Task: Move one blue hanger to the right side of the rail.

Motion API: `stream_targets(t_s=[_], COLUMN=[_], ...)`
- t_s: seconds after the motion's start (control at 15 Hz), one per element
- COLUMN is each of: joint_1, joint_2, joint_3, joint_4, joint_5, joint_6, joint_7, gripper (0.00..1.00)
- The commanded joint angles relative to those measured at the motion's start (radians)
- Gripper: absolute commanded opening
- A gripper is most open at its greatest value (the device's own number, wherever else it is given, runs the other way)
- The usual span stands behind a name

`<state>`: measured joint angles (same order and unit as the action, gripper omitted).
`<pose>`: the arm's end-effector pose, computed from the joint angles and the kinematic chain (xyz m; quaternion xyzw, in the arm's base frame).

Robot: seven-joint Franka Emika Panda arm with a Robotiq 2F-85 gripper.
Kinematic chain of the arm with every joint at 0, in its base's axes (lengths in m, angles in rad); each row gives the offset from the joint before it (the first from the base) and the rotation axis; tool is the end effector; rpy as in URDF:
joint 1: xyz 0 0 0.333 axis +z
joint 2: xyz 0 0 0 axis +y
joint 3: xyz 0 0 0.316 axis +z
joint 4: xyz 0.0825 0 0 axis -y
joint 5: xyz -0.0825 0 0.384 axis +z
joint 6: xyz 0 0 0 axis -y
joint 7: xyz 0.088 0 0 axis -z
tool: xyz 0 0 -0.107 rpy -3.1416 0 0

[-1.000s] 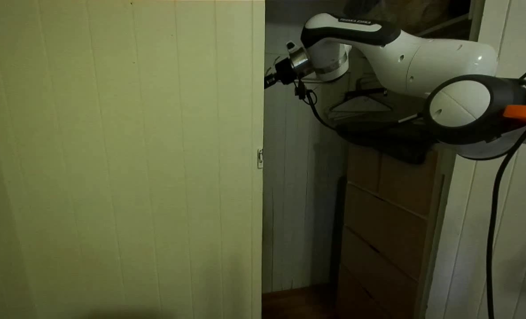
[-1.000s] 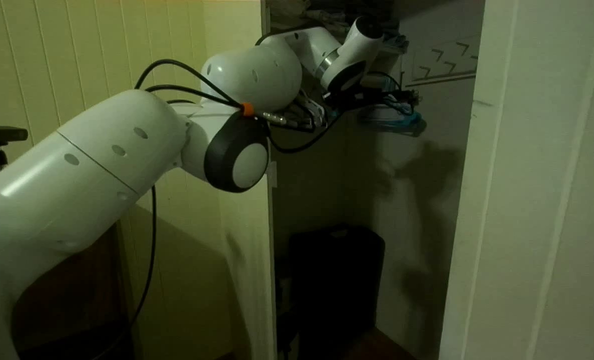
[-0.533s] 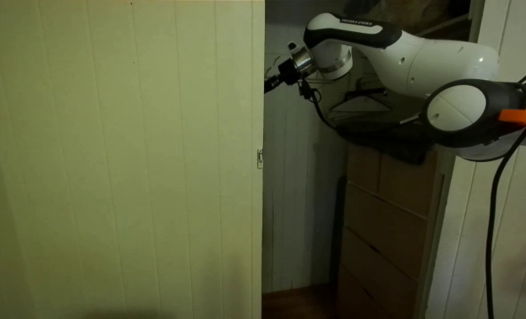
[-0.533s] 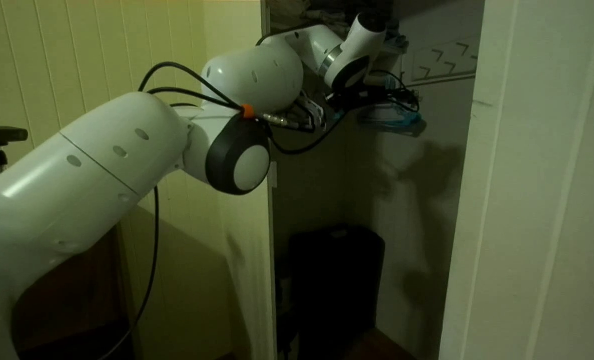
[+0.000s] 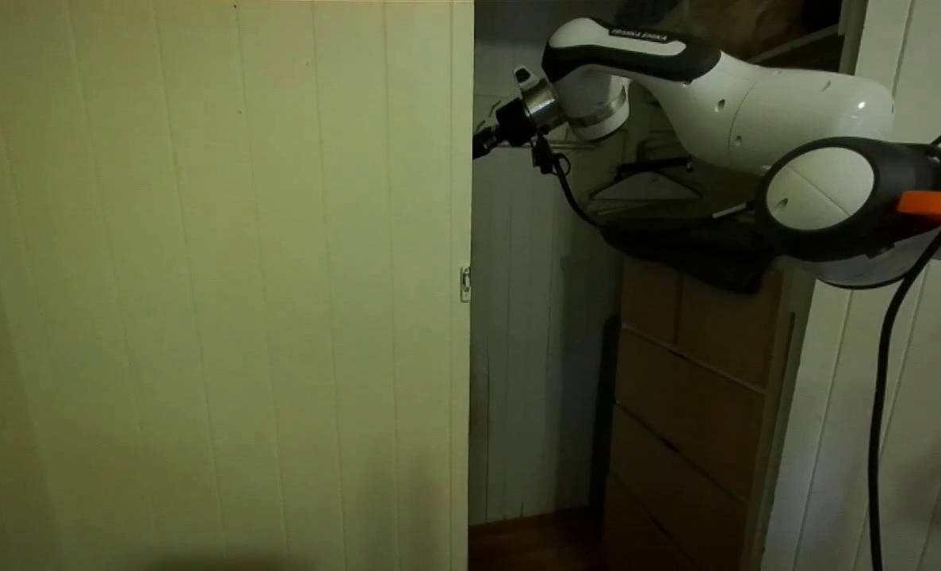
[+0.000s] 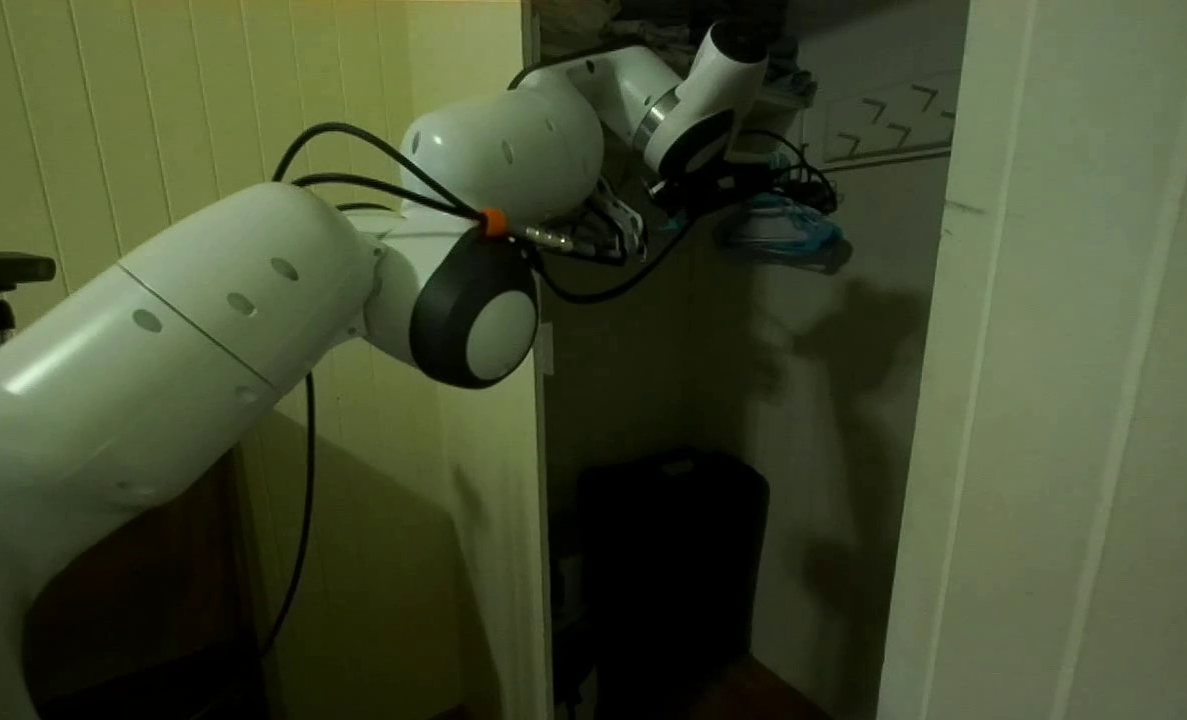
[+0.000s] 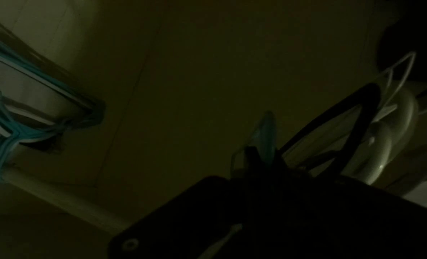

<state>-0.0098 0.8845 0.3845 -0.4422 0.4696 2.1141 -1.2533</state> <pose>0.7700 0.1113 0.6550 -0.6810 -0.5120 -0.5073 0.1291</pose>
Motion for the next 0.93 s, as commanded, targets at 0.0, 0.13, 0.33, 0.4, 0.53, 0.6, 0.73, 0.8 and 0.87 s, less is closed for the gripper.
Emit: stream_targets(t_s=[0.0, 0.13, 0.33, 0.4, 0.53, 0.6, 0.73, 0.8, 0.87], joint_1=[0.004, 0.011, 0.016, 0.017, 0.01, 0.01, 0.011, 0.014, 0.014], joint_2=[-0.004, -0.005, -0.006, -0.005, -0.002, -0.002, -0.003, -0.005, -0.005], joint_3=[0.033, 0.026, 0.007, 0.002, 0.019, 0.02, 0.016, 0.008, 0.006], joint_4=[0.0, 0.0, 0.0, 0.0, 0.0, 0.0, 0.0, 0.0, 0.0], joint_5=[0.003, -0.01, -0.022, -0.025, 0.0, 0.002, -0.005, -0.014, -0.018], joint_6=[0.031, 0.03, 0.031, 0.033, 0.037, 0.038, 0.024, 0.014, 0.003], joint_7=[-0.063, -0.06, -0.016, -0.004, 0.018, 0.032, 0.055, 0.07, 0.082], gripper=[0.02, 0.02, 0.02, 0.02, 0.02, 0.02, 0.02, 0.02, 0.02])
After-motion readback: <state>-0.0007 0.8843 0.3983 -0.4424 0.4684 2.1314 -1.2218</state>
